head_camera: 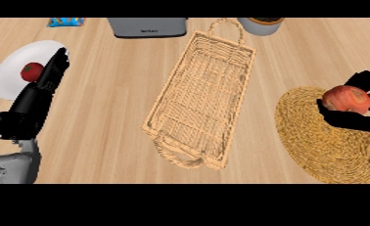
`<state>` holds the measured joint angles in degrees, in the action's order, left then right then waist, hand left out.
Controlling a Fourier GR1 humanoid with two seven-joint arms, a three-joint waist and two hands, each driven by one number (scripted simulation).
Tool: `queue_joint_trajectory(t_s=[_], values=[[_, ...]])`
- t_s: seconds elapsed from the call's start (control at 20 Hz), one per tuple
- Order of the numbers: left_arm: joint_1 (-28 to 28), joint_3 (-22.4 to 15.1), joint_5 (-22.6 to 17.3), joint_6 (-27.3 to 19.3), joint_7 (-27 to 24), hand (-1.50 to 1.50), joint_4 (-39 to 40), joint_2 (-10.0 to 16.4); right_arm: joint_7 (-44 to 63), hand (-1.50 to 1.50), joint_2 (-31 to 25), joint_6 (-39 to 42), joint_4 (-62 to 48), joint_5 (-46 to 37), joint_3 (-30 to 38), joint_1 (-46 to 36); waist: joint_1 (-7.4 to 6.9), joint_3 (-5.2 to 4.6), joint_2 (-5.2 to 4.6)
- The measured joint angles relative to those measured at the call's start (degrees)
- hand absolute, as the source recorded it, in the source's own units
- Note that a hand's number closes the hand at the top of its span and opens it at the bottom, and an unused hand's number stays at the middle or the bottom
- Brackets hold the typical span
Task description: Pick the squash from the placemat and place it in the basket
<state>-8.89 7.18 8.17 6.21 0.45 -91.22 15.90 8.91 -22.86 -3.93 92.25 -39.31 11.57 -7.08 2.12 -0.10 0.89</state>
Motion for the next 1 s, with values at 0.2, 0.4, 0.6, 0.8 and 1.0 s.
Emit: queue_joint_trajectory(t_s=[0.2,0.4,0.6,0.8,1.0], values=[[-0.5,0.5,0.0,0.2,-0.9,0.0,1.3,0.3,4.4,1.5,-0.5,4.9,12.5,6.1,1.5,-2.2,-0.25,-0.02,-0.19],[-2.2,-0.1,0.6,0.0,-1.1,0.0,2.4,-0.1,13.9,1.5,-1.5,11.3,22.5,10.7,0.8,-7.8,-0.97,-0.03,-0.43],[-2.2,-1.0,1.0,0.1,-0.9,0.0,1.9,-0.8,26.4,1.5,-1.3,16.2,27.0,13.7,-2.3,-17.4,-1.93,-0.04,-0.56],[-2.7,-1.6,1.2,0.3,0.3,0.0,0.8,-1.2,38.1,1.5,-0.7,19.8,25.3,15.6,-6.2,-29.3,-2.6,-0.04,-0.66],[-3.6,-1.2,1.2,0.6,-1.0,0.0,2.8,-1.0,45.2,1.5,2.2,20.4,20.3,14.7,-11.0,-39.8,-2.81,-0.04,-0.79]])
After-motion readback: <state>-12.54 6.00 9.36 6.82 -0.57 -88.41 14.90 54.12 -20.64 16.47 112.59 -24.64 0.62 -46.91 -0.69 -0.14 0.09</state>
